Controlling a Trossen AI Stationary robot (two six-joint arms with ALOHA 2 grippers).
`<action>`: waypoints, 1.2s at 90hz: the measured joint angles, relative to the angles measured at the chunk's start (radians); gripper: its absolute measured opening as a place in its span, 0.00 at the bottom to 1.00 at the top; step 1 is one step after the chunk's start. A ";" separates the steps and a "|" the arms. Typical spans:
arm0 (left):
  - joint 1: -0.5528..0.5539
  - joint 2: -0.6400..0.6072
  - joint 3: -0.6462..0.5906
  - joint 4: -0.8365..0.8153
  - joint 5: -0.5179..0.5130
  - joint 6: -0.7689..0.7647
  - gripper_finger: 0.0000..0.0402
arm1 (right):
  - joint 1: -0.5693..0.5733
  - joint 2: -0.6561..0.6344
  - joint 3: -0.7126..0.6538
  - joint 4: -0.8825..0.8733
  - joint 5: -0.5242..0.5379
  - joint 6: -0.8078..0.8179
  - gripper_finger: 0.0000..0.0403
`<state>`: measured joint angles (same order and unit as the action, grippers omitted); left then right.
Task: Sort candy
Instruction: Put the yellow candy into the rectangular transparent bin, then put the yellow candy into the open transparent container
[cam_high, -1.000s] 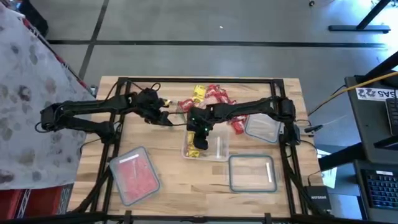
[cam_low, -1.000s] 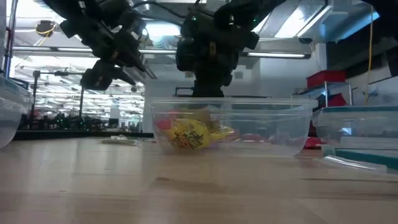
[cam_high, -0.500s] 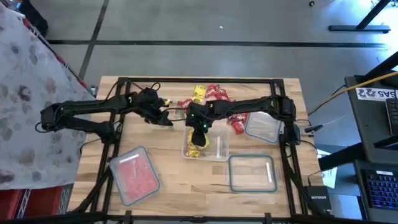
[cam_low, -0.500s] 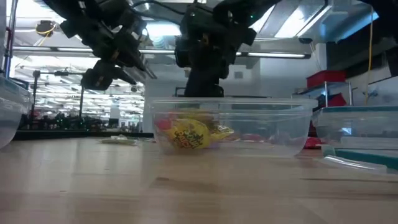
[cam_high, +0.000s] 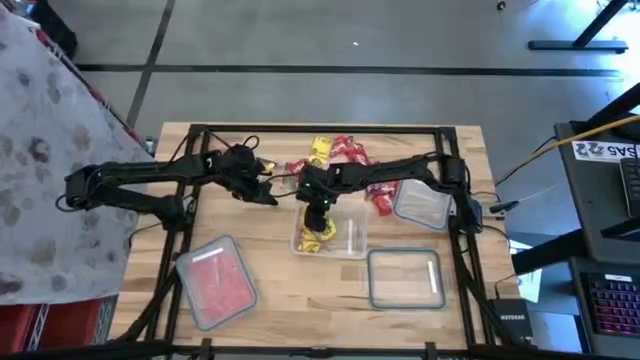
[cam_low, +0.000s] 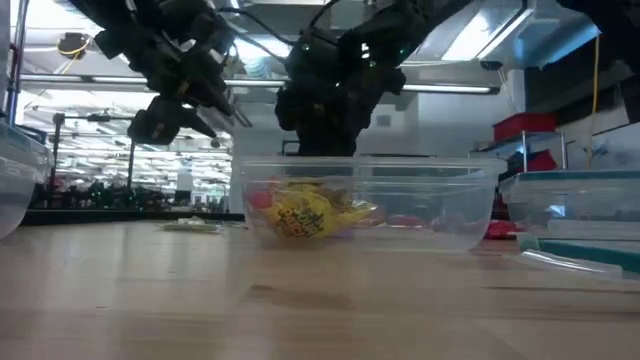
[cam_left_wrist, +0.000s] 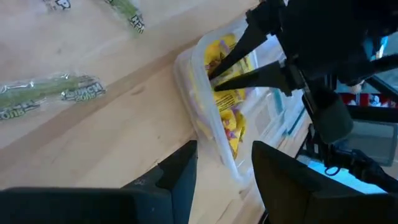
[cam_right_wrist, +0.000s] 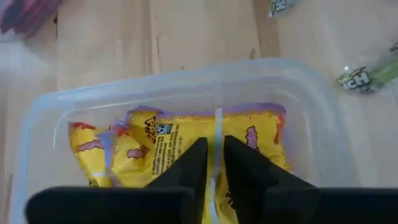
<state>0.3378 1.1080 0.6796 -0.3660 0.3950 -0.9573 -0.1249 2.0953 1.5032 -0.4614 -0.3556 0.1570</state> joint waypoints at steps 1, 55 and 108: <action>0.000 0.000 0.000 0.000 0.000 0.000 0.34 | 0.000 0.000 0.000 0.000 0.001 0.000 0.12; -0.009 0.000 0.001 -0.032 -0.011 -0.001 0.34 | -0.130 -0.070 0.167 -0.167 0.239 0.053 0.44; -0.025 0.000 0.001 -0.036 -0.040 -0.004 0.34 | -0.301 0.099 0.138 -0.134 0.350 0.185 0.64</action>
<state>0.3130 1.1076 0.6804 -0.4020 0.3550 -0.9615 -0.4263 2.1944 1.6417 -0.5957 -0.0059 0.3424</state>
